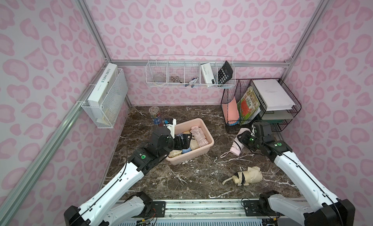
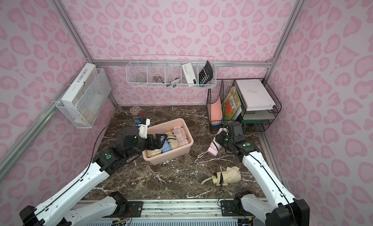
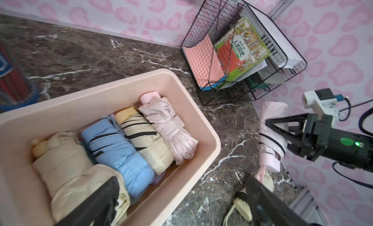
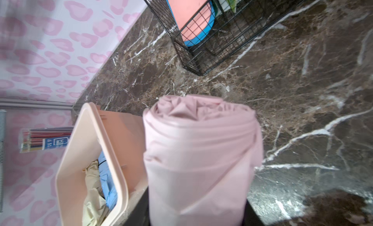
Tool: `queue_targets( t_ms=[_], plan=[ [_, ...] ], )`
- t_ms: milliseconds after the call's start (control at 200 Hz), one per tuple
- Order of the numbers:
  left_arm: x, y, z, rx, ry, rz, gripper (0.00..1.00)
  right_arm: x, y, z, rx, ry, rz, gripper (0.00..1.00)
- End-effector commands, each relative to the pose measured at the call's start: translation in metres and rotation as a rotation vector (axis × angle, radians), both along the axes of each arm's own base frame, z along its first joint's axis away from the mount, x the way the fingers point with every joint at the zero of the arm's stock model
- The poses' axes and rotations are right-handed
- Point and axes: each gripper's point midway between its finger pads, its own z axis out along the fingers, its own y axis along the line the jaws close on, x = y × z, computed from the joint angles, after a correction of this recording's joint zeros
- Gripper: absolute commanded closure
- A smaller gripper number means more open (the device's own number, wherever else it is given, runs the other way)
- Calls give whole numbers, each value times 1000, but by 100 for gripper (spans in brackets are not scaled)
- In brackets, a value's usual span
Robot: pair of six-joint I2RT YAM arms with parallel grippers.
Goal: Put the umbrella into the storage box
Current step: Pick up the umbrella from the center of the board.
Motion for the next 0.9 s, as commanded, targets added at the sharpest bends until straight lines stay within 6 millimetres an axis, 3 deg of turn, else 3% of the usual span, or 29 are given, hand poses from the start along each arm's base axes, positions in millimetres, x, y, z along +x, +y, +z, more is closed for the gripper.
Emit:
queue_targets(
  t_ms=[0, 195, 450, 705, 895],
  plan=[
    [-3, -40, 22, -61, -89, -137, 2, 1, 8, 19, 63, -28, -8, 68],
    [-11, -97, 20, -139, -79, -261, 1, 2, 22, 44, 143, -62, 1, 68],
    [-13, -161, 24, -274, -37, -426, 2, 2, 37, 61, 205, -78, 15, 68],
    [-13, -194, -1, -320, 109, -495, 1, 2, 46, 72, 254, -100, 16, 67],
    [-18, -209, -7, -349, 165, -562, 5, 2, 51, 76, 275, -105, 19, 68]
  ],
)
